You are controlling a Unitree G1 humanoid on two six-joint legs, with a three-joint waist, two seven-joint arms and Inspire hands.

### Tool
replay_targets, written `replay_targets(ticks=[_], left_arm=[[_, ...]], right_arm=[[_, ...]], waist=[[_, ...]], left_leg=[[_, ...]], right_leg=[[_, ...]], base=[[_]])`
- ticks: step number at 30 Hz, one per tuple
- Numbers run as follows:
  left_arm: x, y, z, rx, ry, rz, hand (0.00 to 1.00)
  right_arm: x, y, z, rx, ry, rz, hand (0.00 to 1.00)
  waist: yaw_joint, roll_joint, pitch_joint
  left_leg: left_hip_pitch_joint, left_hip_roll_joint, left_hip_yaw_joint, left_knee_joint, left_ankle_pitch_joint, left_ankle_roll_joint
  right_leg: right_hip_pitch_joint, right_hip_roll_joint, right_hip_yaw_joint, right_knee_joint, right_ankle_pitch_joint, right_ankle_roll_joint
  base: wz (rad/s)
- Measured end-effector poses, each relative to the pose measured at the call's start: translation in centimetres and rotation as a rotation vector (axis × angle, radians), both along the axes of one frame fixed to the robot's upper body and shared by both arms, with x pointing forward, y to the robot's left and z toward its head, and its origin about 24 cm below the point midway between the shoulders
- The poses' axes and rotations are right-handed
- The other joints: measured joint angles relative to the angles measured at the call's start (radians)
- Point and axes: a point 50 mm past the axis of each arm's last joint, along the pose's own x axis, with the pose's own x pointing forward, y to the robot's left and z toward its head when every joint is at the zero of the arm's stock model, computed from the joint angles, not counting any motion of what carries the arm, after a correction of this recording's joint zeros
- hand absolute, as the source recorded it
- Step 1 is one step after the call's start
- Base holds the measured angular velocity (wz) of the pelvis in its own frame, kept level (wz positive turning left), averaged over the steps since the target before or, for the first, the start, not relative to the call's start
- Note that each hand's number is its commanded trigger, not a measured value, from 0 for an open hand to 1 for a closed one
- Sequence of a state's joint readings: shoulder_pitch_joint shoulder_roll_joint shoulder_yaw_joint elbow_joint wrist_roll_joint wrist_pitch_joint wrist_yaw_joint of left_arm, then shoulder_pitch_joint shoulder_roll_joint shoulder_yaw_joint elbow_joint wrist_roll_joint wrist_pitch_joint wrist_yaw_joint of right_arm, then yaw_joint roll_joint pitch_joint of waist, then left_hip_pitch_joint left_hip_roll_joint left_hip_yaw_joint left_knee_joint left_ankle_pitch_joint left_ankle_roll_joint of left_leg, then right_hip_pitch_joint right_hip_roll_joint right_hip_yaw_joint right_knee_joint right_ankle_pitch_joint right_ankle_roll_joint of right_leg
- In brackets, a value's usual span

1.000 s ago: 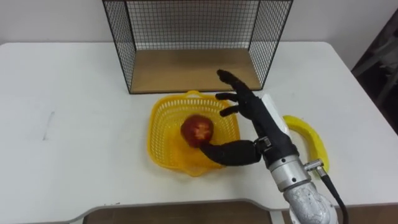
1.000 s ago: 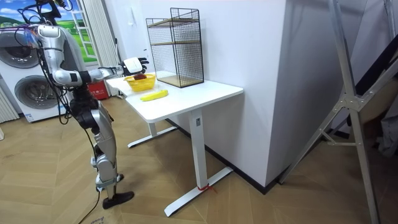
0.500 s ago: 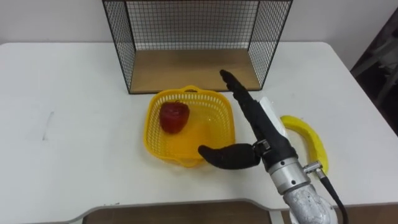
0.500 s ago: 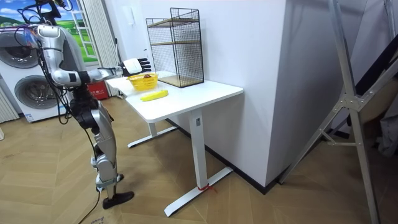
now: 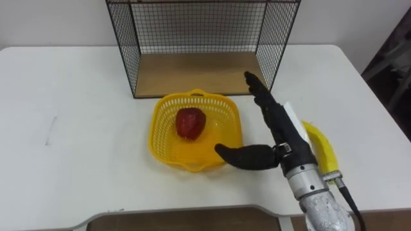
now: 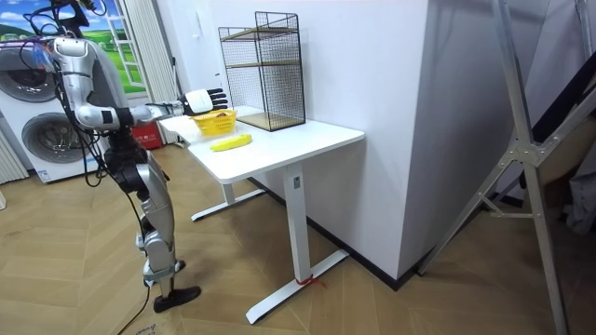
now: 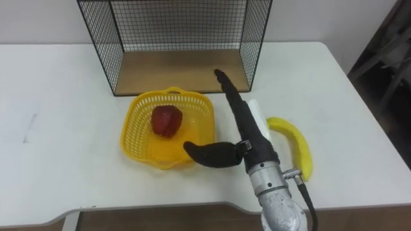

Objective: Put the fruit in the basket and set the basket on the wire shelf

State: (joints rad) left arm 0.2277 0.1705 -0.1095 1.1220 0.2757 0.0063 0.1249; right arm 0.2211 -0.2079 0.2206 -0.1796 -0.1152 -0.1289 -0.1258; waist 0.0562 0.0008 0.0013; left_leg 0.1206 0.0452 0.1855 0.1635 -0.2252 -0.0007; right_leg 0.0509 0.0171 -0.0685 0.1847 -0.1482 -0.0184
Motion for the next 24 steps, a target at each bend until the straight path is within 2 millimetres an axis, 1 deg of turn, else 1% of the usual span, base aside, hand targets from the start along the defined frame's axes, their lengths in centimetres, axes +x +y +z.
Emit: replay_targets(ticks=[5, 6, 7, 11, 15, 16, 18, 20, 21, 24], left_arm=[[-0.7, 0.4, 0.0, 0.007, 0.018, 0.034, 0.00], [-0.7, 0.5, 0.0, 0.010, 0.016, 0.040, 0.00], [-0.9, 0.6, 0.1, 0.012, 0.020, 0.041, 0.00], [-1.3, 0.7, 0.0, 0.013, 0.029, 0.043, 0.00], [-1.3, 0.6, 0.1, 0.011, 0.027, 0.042, 0.00], [-1.3, 0.7, 0.1, 0.012, 0.027, 0.044, 0.00], [-1.5, 0.7, 0.1, 0.013, 0.030, 0.049, 0.00], [-1.7, 0.8, 0.1, 0.013, 0.029, 0.059, 0.00], [-1.7, 0.9, 0.2, 0.012, 0.028, 0.076, 0.00], [-2.0, 1.7, 0.4, 0.031, 0.010, 0.135, 0.00]], right_arm=[[0.4, -1.7, 0.7, -0.015, -0.049, -0.115, 0.00], [0.7, -2.2, 1.0, -0.017, -0.072, -0.148, 0.00], [0.9, -2.6, 1.5, -0.016, -0.098, -0.180, 0.00], [0.9, -3.7, 2.7, -0.009, -0.171, -0.266, 0.00], [0.9, -4.0, 2.9, -0.007, -0.191, -0.300, 0.00], [0.9, -4.1, 2.9, -0.009, -0.195, -0.308, 0.00], [0.8, -4.4, 2.6, -0.015, -0.190, -0.327, 0.00], [0.8, -4.9, 2.3, -0.027, -0.181, -0.354, 0.00], [0.8, -5.5, 2.2, -0.040, -0.177, -0.374, 0.00], [0.7, -6.9, 1.8, -0.074, -0.160, -0.430, 0.00]], waist=[[-0.008, -0.007, -0.0014], [-0.015, -0.010, -0.0034], [-0.022, -0.011, -0.0035], [-0.027, -0.015, -0.0042], [-0.027, -0.021, -0.0027], [-0.029, -0.025, -0.0029], [-0.031, -0.028, -0.0003], [-0.030, -0.032, -0.0004], [-0.029, -0.034, 0.0007], [-0.028, -0.035, 0.0004]], left_leg=[[-0.003, -0.001, 0.001, 0.003, 0.000, 0.000], [-0.004, -0.001, 0.001, 0.003, 0.000, 0.000], [-0.004, -0.001, 0.001, 0.003, 0.000, 0.000], [0.003, -0.001, 0.005, 0.001, 0.000, 0.000], [0.006, -0.001, 0.002, 0.001, 0.000, 0.000], [0.007, -0.001, 0.002, 0.000, 0.000, 0.000], [0.015, -0.001, 0.002, -0.001, 0.000, 0.000], [0.023, -0.001, 0.001, -0.005, 0.000, 0.000], [0.020, -0.001, 0.001, -0.005, 0.000, 0.000], [0.014, -0.002, -0.004, -0.004, 0.000, 0.000]], right_leg=[[-0.001, -0.001, -0.004, -0.001, 0.000, 0.000], [-0.001, -0.002, -0.005, -0.001, 0.000, 0.000], [0.000, -0.002, -0.005, -0.002, 0.000, 0.001], [0.002, 0.000, -0.001, -0.001, 0.000, 0.001], [0.005, -0.001, 0.000, -0.002, 0.000, 0.001], [0.005, -0.001, 0.000, -0.002, -0.001, 0.001], [0.019, 0.000, -0.002, -0.015, 0.000, 0.001], [0.021, 0.000, -0.003, -0.017, 0.000, 0.001], [0.018, 0.000, -0.003, -0.017, 0.000, 0.001], [0.015, -0.001, -0.007, -0.017, 0.000, 0.001]], base=[[0.00], [0.00], [0.00], [-0.03], [0.00], [0.00], [0.05], [0.02], [0.00], [0.02]])
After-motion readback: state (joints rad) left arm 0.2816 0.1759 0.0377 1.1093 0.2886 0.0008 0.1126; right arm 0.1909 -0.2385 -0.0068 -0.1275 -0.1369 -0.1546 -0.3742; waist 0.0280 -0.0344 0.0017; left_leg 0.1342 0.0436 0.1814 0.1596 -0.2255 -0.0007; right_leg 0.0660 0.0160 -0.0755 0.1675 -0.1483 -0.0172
